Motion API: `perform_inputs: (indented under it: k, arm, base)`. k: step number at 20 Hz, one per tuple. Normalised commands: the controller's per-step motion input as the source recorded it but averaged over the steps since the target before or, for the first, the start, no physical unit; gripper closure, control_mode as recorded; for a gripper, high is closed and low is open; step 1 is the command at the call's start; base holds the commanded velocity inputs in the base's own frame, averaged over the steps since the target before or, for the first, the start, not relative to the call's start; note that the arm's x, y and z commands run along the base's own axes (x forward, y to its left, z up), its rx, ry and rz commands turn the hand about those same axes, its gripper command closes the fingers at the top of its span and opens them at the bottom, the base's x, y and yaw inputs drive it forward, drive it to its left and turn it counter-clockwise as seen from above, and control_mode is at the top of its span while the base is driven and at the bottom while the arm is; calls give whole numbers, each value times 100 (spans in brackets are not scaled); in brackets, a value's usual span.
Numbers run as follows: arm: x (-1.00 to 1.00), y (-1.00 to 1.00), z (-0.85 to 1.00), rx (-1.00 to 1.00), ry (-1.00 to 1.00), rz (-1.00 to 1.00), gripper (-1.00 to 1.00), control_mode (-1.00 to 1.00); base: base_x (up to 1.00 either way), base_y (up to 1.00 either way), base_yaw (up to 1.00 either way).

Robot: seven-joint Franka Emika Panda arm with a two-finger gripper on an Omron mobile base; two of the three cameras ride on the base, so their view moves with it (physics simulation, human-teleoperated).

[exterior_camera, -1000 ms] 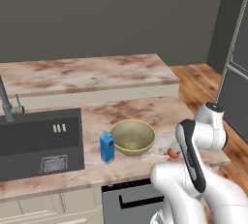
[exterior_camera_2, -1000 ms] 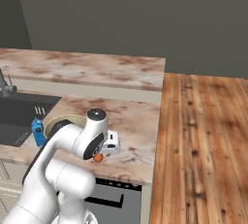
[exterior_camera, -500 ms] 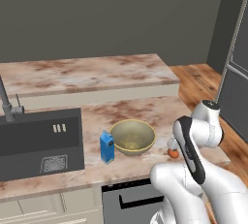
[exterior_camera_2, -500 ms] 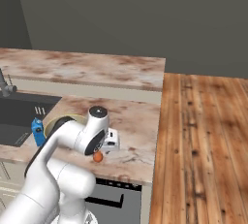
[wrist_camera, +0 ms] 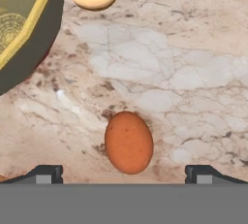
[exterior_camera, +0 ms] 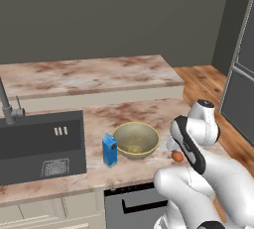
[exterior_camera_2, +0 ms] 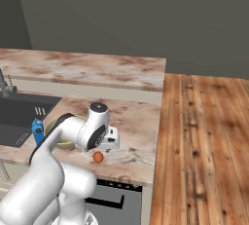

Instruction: Gather the eggs and milk located in the vicinity of the sink area and place them right next to the bowl.

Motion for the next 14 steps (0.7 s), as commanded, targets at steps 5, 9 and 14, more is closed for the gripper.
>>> perform_inputs:
  k: [5,9,14]
  arm:
    - [0,13,-52,-7,0,-3,-100,-100]
    - [0,19,-52,-8,0,-2,-100,-100]
    - [0,18,-46,-6,0,-2,-100,-100]
  base:
    - [0,0,0]
    - [0,0,0]
    - [0,0,0]
